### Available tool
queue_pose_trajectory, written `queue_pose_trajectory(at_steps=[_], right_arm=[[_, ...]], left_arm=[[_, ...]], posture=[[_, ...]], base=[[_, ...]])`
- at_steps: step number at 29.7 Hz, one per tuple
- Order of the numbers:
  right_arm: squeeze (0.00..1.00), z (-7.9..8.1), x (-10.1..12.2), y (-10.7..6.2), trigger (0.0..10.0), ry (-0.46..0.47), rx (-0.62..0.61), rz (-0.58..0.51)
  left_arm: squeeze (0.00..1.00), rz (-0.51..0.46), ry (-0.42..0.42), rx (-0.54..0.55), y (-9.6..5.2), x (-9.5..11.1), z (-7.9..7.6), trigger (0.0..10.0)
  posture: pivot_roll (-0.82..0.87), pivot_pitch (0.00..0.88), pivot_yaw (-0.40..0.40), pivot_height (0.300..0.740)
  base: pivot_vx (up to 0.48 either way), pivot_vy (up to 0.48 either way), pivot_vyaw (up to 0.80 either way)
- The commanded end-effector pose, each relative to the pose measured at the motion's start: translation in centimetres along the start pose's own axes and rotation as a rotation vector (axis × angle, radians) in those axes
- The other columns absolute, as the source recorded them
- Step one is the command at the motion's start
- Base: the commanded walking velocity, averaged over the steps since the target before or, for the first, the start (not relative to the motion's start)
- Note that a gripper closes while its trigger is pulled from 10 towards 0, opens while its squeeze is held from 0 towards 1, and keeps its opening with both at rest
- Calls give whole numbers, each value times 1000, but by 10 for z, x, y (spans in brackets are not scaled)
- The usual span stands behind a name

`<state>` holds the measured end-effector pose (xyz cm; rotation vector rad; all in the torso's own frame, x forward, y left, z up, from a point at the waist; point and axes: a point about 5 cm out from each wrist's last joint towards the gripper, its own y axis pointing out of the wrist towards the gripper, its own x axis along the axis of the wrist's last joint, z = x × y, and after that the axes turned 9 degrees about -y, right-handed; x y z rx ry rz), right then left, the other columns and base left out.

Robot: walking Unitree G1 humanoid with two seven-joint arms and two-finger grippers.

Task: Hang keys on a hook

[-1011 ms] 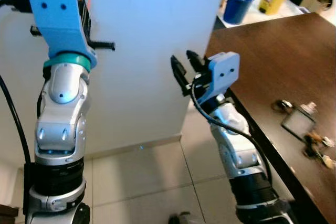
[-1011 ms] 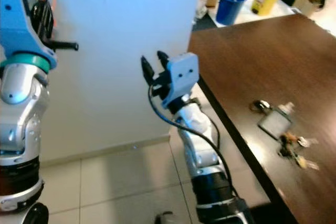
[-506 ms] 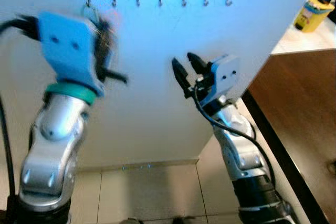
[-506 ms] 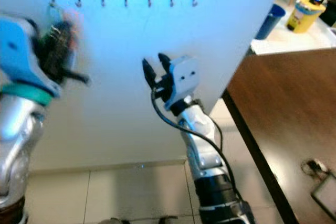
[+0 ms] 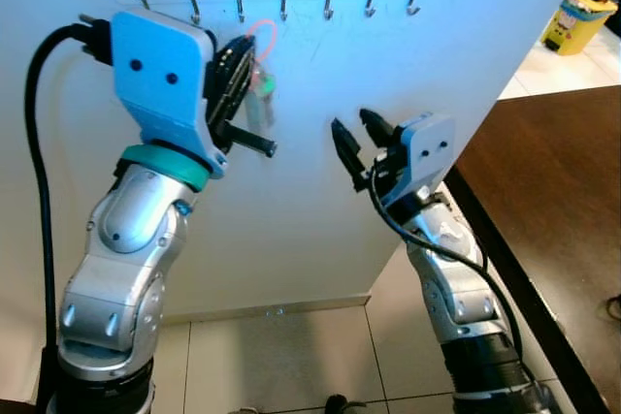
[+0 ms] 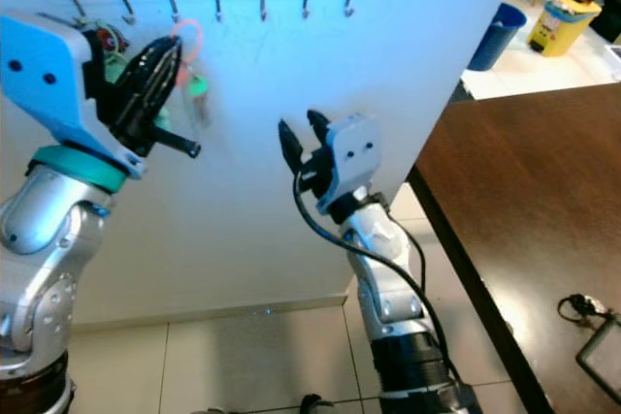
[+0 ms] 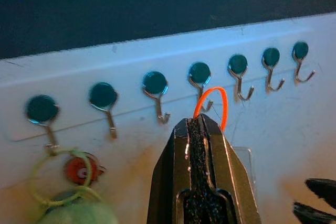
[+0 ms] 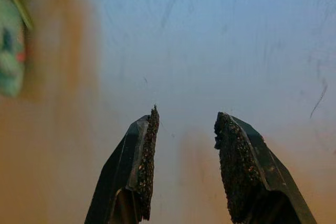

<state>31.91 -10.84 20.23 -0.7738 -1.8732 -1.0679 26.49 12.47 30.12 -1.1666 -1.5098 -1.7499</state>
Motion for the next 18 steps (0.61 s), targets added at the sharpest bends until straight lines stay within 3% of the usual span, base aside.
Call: queue_pose_trajectory(at_steps=[1,2,7,12,18], right_arm=[[0,0,4,-5,10000,1,6,-35],[0,-1,8,-7,10000,4,0,-59],[0,-2,9,-10,10000,7,-3,-70],[0,-1,10,-11,10000,7,-5,-72],[0,3,10,-8,10000,6,8,-71]], left_arm=[[0,28,-22,57,2,-5,8,10000],[0,46,-43,106,2,-9,13,10000],[0,64,-72,131,3,-12,16,10000],[0,140,-196,195,9,-23,19,10000],[0,132,-327,245,18,-20,23,10000]], posture=[[117,59,80,740],[116,61,81,740],[117,62,83,740],[117,62,87,740],[119,64,91,740]], base=[[0,0,0],[0,0,0],[0,0,0],[0,0,0],[0,0,0]])
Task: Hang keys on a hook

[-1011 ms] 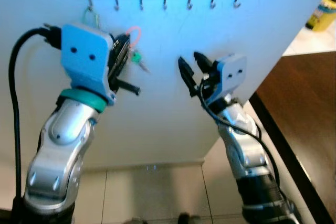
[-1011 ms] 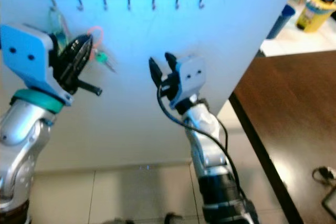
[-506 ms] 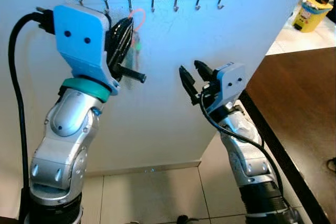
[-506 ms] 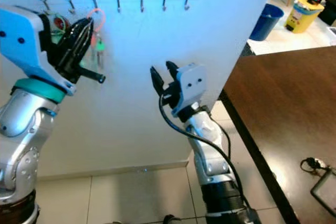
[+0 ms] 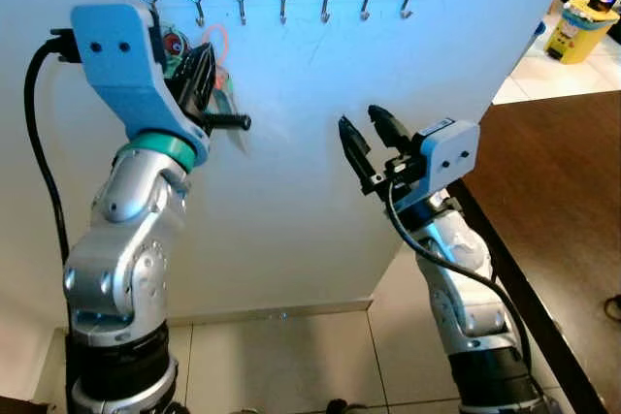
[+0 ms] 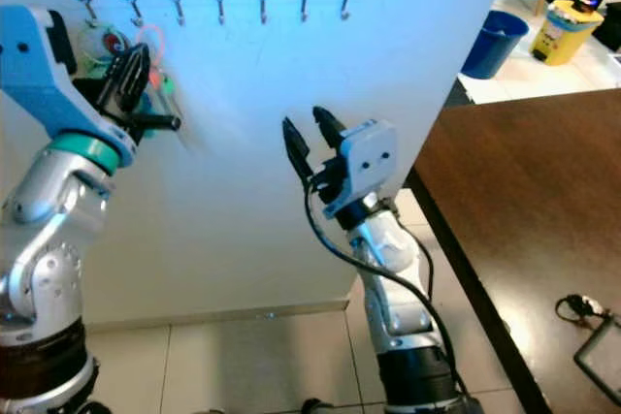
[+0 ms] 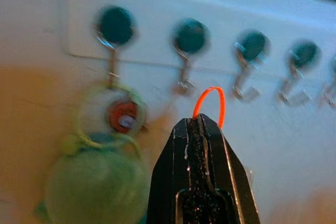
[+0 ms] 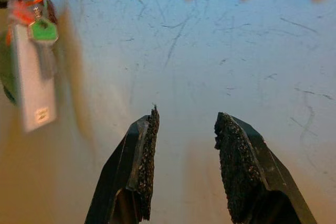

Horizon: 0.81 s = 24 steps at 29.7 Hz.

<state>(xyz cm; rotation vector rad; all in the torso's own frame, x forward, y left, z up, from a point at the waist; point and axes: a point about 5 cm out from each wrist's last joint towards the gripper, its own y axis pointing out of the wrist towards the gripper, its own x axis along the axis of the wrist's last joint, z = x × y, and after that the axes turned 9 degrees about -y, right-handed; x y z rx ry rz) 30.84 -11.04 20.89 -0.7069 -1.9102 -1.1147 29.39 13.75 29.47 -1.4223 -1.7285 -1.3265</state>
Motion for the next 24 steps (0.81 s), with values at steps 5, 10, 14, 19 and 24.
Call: queue_pose_trajectory(at_steps=[5,10,14,19,24], right_arm=[[0,4,-1,-1,10000,1,12,6],[0,4,-2,-2,10000,1,13,11],[0,4,-3,-1,10000,0,15,12],[0,4,-3,-1,10000,-2,19,13],[0,4,-3,-1,10000,-3,20,14]], left_arm=[[0,-13,-102,55,2,5,8,10000],[0,-8,-116,73,2,6,14,10000],[0,13,-127,66,3,4,12,10000],[0,45,-98,45,3,0,9,10000],[251,119,-8,-12,-2,-13,4,10000]], posture=[[120,66,92,740],[121,67,90,740],[119,64,89,740],[117,62,89,740],[118,61,89,740]], base=[[0,0,0],[0,0,0],[0,0,0],[0,0,0],[0,0,0]])
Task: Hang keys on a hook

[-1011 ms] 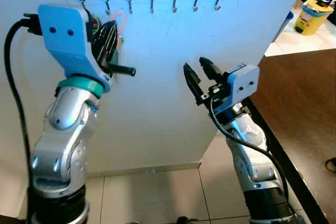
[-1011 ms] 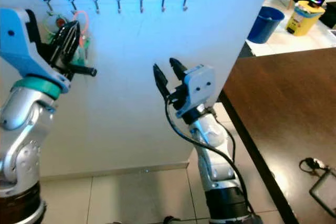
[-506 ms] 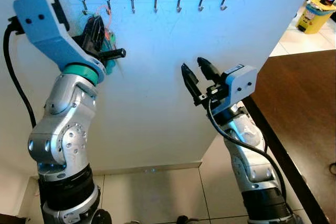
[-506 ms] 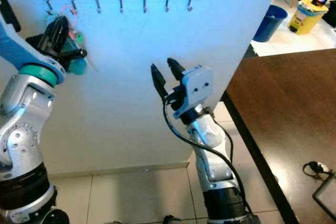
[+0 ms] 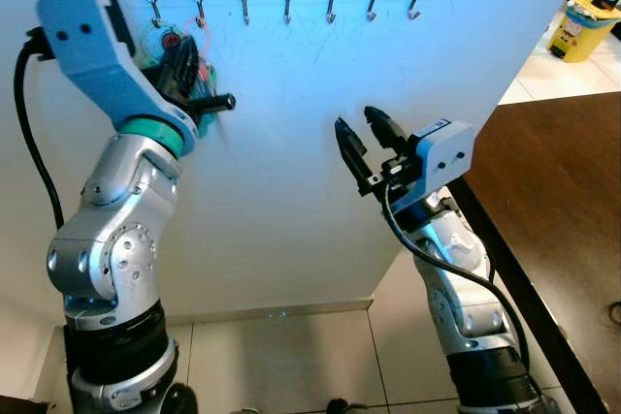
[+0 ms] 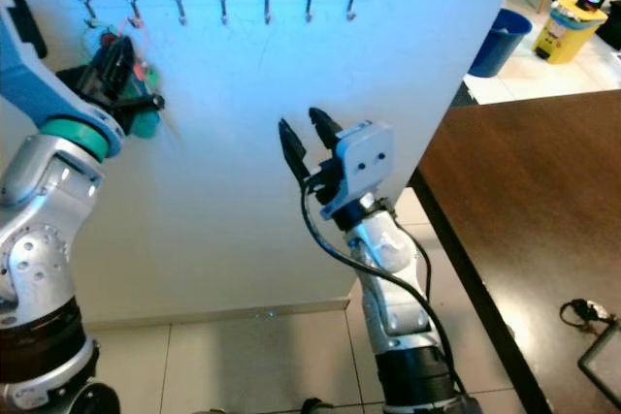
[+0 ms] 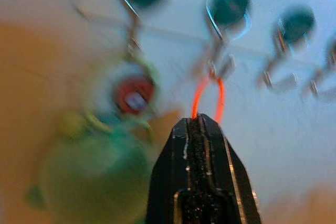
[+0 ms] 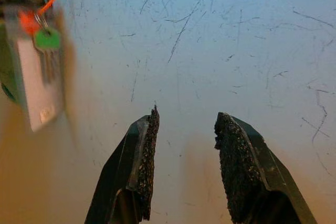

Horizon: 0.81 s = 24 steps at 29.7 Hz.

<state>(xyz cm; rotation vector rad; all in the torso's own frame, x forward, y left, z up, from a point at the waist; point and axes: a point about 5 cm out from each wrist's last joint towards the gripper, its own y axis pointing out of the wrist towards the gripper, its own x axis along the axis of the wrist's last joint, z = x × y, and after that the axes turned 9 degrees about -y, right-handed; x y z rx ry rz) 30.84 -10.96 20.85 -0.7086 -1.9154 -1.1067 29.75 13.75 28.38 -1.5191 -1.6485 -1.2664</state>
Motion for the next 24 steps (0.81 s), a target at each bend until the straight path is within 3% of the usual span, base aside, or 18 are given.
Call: queue_pose_trajectory(at_steps=[1,2,6,7,9,10,11,14,20,24], right_arm=[[0,4,-3,-1,10000,2,15,12],[0,4,-3,-1,10000,2,15,12],[0,4,-3,-1,10000,1,17,12],[0,4,-3,-1,10000,1,17,12],[0,5,-3,-1,10000,0,18,12],[0,4,-3,-1,10000,-1,18,12],[0,4,-3,-1,10000,-2,18,13],[0,4,-4,-1,10000,-3,18,14],[0,4,-3,-1,10000,-3,20,9],[0,5,-2,1,10000,-2,23,2]], left_arm=[[612,26,38,-14,-3,-5,-1,10000],[1000,36,55,-29,-5,-8,-1,10000],[1000,47,56,-48,-10,-10,0,10000],[776,38,62,-59,-14,-9,0,10000],[776,33,69,-67,-17,-8,1,10000],[0,3,132,-87,-23,-5,2,10000],[0,-26,197,-104,-30,-2,2,10000],[0,-53,267,-123,-37,0,2,10000],[0,-115,367,-111,-40,8,3,10000],[0,-111,389,-75,-37,1,6,10000]], posture=[[118,61,89,740],[117,59,89,740],[117,57,89,740],[116,51,90,740],[116,51,90,740],[117,46,89,740],[118,45,88,740],[118,44,87,740],[120,36,82,740],[115,30,81,740]], base=[[0,0,0],[0,0,0],[0,0,0],[0,0,0],[0,0,0],[0,0,0],[0,0,0],[0,0,0],[0,0,0],[0,0,0]])
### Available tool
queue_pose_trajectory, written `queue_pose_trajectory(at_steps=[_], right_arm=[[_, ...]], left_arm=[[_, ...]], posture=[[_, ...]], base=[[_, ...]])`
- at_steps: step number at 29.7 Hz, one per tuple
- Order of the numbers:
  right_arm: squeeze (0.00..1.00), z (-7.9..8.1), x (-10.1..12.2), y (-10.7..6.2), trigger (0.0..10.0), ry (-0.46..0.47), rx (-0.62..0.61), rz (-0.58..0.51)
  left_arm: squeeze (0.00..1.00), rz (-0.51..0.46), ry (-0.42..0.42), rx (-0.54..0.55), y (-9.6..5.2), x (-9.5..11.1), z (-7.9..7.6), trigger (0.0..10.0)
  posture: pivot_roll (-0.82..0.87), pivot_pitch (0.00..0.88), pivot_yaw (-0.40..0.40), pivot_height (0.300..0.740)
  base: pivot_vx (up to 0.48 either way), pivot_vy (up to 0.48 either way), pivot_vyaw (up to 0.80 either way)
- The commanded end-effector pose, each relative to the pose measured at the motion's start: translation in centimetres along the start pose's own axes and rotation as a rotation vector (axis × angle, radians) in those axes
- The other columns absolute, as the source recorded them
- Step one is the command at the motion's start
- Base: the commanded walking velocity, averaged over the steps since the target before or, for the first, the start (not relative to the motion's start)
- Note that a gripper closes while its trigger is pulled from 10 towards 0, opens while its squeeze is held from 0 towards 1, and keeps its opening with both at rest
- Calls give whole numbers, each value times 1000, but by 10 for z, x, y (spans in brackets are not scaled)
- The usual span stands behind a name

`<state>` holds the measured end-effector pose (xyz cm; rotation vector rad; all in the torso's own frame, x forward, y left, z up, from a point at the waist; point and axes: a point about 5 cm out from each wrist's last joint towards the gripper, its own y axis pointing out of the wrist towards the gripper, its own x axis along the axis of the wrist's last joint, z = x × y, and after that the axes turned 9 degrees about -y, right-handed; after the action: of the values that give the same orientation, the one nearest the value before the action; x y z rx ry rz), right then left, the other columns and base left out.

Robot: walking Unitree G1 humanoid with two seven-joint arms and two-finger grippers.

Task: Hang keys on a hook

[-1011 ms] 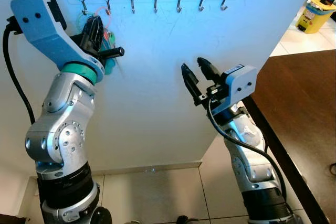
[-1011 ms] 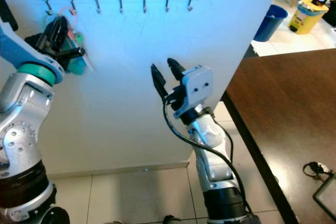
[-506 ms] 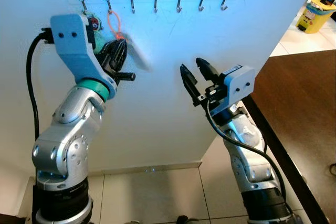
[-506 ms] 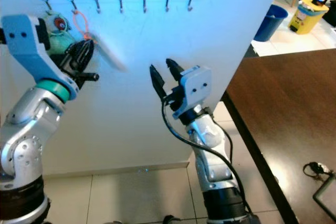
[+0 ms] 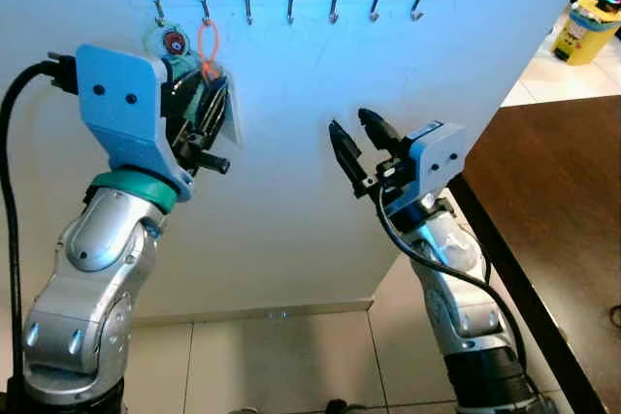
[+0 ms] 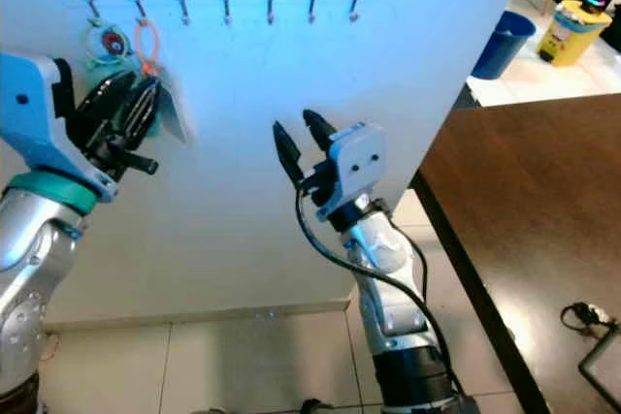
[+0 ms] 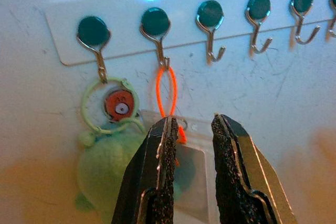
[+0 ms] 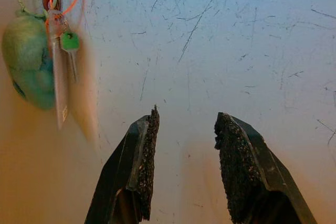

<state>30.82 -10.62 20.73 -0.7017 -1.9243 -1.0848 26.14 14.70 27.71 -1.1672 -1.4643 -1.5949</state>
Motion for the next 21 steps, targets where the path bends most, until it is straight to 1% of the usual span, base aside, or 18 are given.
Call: queue_pose_trajectory(at_steps=[1,3,8,11,13,14,16,17,18,20,21], right_arm=[[0,1,-1,0,10000,1,3,0],[0,1,0,0,10000,-1,3,-4],[0,0,0,-1,10000,-4,-2,-5],[0,0,0,0,10000,-5,-3,-6],[0,0,4,1,10000,-12,-5,-20],[0,0,4,1,10000,-12,-5,-20],[0,-1,6,1,10000,-15,-17,-25],[0,-1,6,1,10000,-15,-17,-25],[0,-2,5,-6,10000,-10,-50,-4],[0,-4,1,-16,10000,-1,-79,28],[0,-4,1,-16,10000,-1,-79,28]], left_arm=[[0,6,20,16,0,-5,0,10000],[0,23,36,21,-1,-12,0,10000],[0,27,69,4,-5,-15,0,10000],[0,27,80,-1,-6,-16,0,10000],[0,37,140,-7,-7,-21,0,10000],[0,37,140,-7,-7,-21,0,10000],[0,48,196,-8,-7,-27,1,10000],[0,48,196,-8,-7,-27,1,10000],[0,77,227,4,-6,-36,3,10000],[0,88,229,4,-6,-39,3,10000],[0,88,229,4,-6,-39,3,10000]], posture=[[115,30,81,740],[112,30,80,740],[116,31,81,740],[116,31,81,740],[118,32,80,740],[118,32,80,740],[113,34,77,740],[113,34,77,740],[105,43,83,740],[104,45,86,740],[104,45,86,740]], base=[[0,0,0],[0,0,0],[0,0,0],[-255,0,0],[-289,0,0],[-289,0,0],[-289,0,0],[-289,0,0],[-292,0,0],[-292,0,0],[-292,0,0]])
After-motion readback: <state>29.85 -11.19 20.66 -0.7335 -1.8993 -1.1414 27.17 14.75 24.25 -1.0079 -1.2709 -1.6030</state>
